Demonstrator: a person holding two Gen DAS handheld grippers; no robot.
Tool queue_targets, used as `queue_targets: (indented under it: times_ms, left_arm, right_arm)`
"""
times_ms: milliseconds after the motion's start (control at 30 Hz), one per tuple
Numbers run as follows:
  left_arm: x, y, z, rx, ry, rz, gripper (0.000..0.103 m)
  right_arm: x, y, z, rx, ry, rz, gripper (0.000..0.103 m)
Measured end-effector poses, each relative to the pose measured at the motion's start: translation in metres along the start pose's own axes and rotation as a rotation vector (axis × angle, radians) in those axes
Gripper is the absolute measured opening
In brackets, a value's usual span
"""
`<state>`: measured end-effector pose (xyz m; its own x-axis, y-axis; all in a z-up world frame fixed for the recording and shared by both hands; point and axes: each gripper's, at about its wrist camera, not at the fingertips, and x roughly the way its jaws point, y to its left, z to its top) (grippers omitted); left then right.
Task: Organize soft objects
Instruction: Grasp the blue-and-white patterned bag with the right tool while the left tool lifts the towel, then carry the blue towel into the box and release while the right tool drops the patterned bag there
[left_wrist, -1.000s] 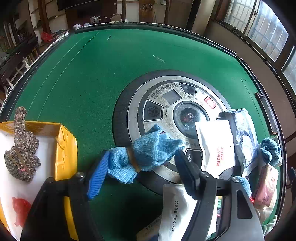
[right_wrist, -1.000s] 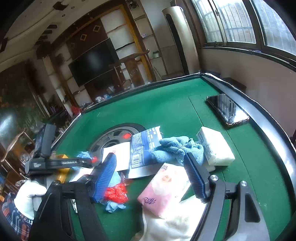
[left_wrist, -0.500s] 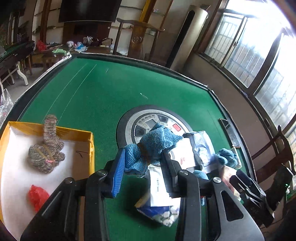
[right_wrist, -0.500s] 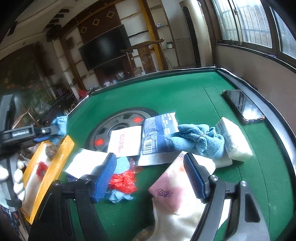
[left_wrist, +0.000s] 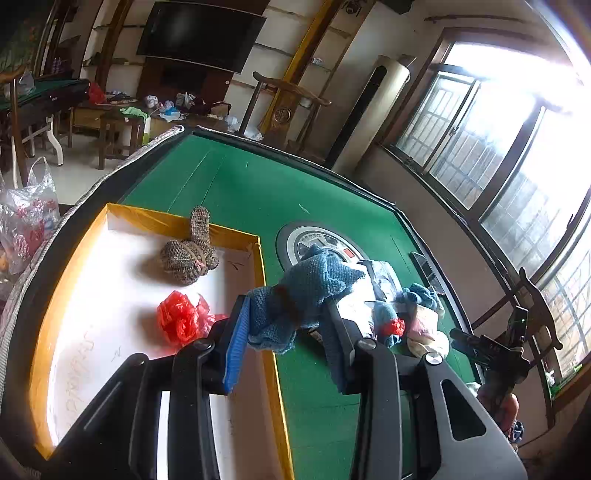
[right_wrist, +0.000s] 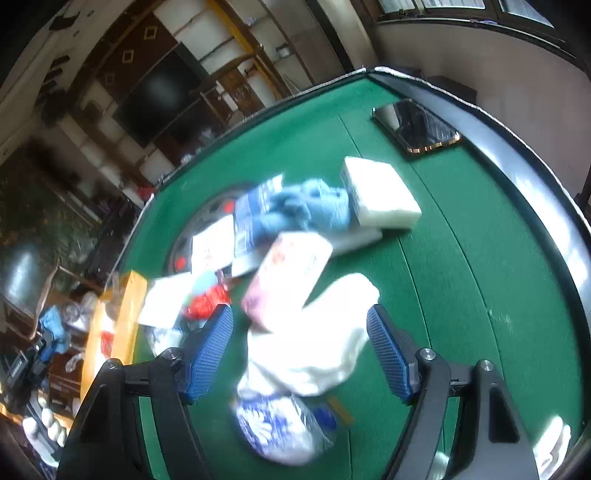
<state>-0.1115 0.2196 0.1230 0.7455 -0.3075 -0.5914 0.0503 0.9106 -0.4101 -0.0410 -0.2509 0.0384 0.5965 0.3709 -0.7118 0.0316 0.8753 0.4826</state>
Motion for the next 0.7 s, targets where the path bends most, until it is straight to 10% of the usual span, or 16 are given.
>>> queue_targets:
  times_ms: [433,700]
  left_arm:
    - [-0.019,0.033,-0.026,-0.046,-0.011,0.022,0.035]
    - [-0.032,0.051,-0.027,-0.063,-0.024,0.051,0.035]
  right_arm:
    - [0.032,0.061,-0.065,-0.365,0.062,-0.212,0.057]
    - [0.024,0.069,-0.076,-0.376,0.108,-0.122,0.044]
